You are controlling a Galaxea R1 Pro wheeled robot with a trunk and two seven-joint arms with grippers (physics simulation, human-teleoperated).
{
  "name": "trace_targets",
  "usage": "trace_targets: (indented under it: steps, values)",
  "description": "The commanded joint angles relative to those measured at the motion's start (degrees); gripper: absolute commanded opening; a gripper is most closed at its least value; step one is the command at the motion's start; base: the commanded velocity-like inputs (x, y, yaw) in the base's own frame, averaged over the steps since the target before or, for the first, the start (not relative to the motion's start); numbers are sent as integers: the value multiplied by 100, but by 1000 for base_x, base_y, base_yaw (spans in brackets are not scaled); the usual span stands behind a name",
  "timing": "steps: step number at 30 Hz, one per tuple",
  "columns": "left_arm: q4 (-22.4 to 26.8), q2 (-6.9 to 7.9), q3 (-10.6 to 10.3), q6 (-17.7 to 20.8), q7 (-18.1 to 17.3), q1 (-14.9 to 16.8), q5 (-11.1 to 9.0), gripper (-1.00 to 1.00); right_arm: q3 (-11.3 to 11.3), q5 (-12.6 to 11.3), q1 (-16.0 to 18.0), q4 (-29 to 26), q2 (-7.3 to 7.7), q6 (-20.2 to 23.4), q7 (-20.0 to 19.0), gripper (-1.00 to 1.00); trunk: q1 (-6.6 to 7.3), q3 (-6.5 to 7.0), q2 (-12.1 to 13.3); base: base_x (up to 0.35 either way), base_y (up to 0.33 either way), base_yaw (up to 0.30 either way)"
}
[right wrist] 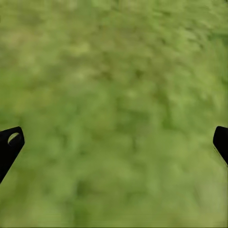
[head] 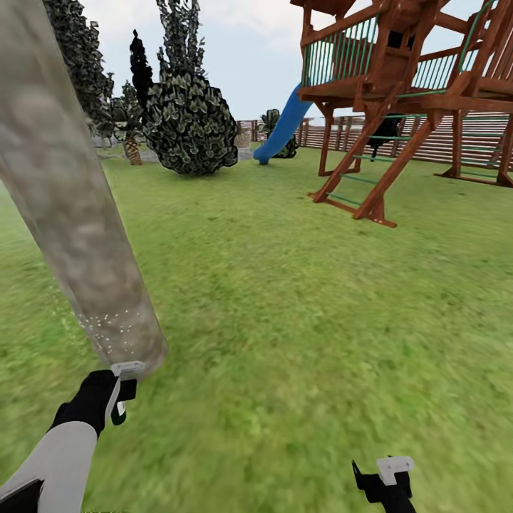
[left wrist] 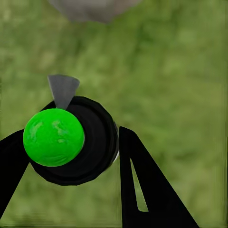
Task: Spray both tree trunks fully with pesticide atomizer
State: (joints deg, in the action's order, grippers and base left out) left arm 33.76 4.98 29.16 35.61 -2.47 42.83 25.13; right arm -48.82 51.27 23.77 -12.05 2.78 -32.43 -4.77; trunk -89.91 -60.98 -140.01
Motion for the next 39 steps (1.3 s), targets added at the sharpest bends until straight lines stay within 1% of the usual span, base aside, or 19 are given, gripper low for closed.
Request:
trace_targets:
  steps: [1, 4, 5, 6, 10, 14, 18, 19, 20, 21, 22, 26, 30, 33, 34, 39]
  values:
    - [7, -4, 26, 24, -26, 6, 43, -100, -49, 5, 3, 1, -2, -22, -50, 100, 0, -5, -2, 166, -244, 275]
    - [7, 7, 11, 22, -26, 6, 49, -100, -49, 5, 2, 1, 3, -20, -50, 100, 0, -5, -2, 176, -240, 276]
    - [9, 45, 11, 19, -26, 6, 58, -100, -49, 5, 3, 1, 2, -22, -50, 100, 0, -5, -2, 180, -238, 277]
    - [9, 50, 11, 20, -26, 6, 60, -100, -49, 5, 1, 1, 3, -25, -50, 100, 0, -5, -2, 180, -238, 277]
    - [7, -1, 18, 16, -26, 6, 54, -100, -49, 5, 1, 1, 3, -22, -50, 100, 0, -5, -2, 191, -234, 119]
    - [7, 41, 4, 16, -26, 6, 85, -100, -49, 5, 2, 1, 1, -23, -50, 100, 0, -5, -2, 198, -231, 3]
    - [2, 0, 7, 16, 2, 6, 114, -100, -49, 5, 3, 1, 1, -23, -50, 100, 0, -5, -2, 198, -231, 167]
    - [-22, -4, -4, 16, 192, 6, 192, -100, -49, 5, 5, 1, 1, -22, -50, 100, 0, -5, -2, 198, -231, 266]
    - [-46, -9, -16, 16, 510, 6, 226, -100, -49, 5, 4, 1, 3, -23, -50, 100, 0, -5, -2, 198, -231, 273]
    - [-61, -12, -21, 22, 702, 6, 233, -100, -49, 5, 3, 1, 0, -22, -50, 100, 0, -5, -2, 198, -231, 275]
    - [-66, -13, -22, 28, 766, 6, 229, -100, -49, 5, 4, 1, -1, -21, -50, 100, 0, -5, -2, 198, -231, 276]
    - [-72, -23, -24, 34, 824, 6, 198, -100, -49, 5, 4, 1, 3, -22, -50, 100, 0, -5, -2, 198, -230, 276]
    - [-72, -32, -24, 34, 827, 6, 194, -100, -49, 5, 3, 1, 3, -19, -50, 100, 0, -5, -2, 225, -201, 70]
    - [-71, -181, -24, 29, 827, 6, 201, -100, -49, 5, 4, 1, 3, -24, -50, 100, 0, -5, -2, 224, -197, 2]
    - [-72, -207, -24, 27, 827, 6, 202, -100, -49, 5, 3, 1, 4, -24, -50, 100, 0, -5, -2, 212, -204, 0]
    - [-63, -218, 6, 32, 827, 6, 203, -100, -49, 1, 3, 1, 4, -24, -50, 100, 0, -5, -2, 182, -223, 0]
